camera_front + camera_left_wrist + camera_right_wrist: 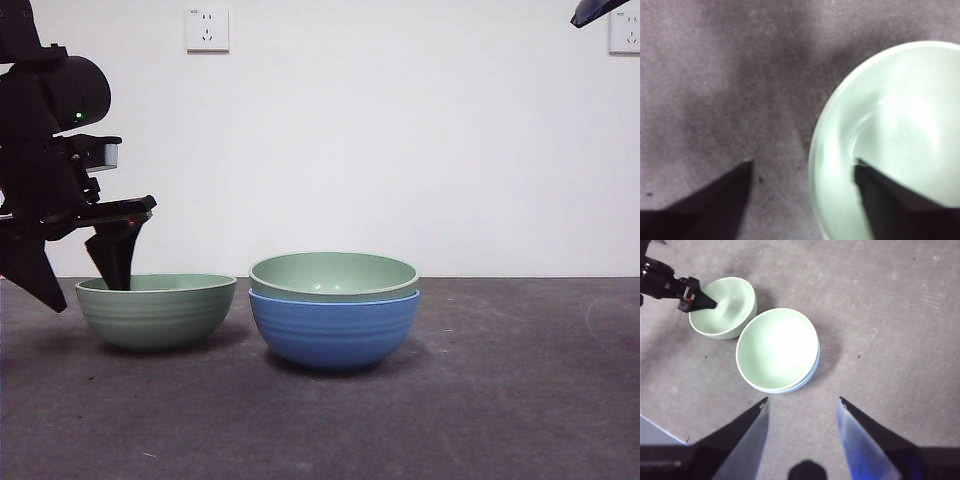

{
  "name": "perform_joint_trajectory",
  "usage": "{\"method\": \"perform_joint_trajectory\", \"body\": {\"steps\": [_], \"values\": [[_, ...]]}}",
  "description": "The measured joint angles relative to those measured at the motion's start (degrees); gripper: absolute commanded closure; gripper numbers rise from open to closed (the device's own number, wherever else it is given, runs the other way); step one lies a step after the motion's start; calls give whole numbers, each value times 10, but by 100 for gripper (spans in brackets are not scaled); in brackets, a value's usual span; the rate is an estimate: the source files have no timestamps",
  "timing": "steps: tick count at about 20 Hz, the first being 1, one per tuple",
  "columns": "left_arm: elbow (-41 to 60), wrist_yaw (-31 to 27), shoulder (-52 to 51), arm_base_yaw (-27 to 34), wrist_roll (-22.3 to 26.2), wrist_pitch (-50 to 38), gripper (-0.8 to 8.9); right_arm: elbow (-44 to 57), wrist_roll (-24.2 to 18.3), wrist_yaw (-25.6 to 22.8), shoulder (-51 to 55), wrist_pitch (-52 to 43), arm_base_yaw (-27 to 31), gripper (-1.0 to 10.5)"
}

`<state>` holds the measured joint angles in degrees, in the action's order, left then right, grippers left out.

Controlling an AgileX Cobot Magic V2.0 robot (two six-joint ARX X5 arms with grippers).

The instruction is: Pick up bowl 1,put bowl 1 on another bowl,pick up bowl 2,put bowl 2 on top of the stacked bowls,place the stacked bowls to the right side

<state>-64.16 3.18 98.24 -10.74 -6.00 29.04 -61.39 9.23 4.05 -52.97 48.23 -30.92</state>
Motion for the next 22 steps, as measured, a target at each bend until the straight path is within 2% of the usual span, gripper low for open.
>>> {"method": "perform_joint_trajectory", "body": {"steps": [2, 3, 10, 15, 19, 22], "values": [[0, 0, 0, 0, 0, -2, 813, 0, 0, 0, 0, 0, 0, 722], [0, 0, 0, 0, 0, -2, 821, 0, 0, -2, 0, 0, 0, 722], [-3, 3, -2, 0, -4, -2, 821, 0, 0, -26, 0, 4, 0, 722], [-30, 2, -45, -6, -2, 59, 821, 0, 0, -26, -1, 4, 0, 722], [-94, 24, -115, -43, -2, 89, 821, 0, 0, -27, -2, 4, 0, 722], [-136, 24, -123, -100, -1, 106, 821, 0, 0, -27, -2, 5, 0, 722]]}}
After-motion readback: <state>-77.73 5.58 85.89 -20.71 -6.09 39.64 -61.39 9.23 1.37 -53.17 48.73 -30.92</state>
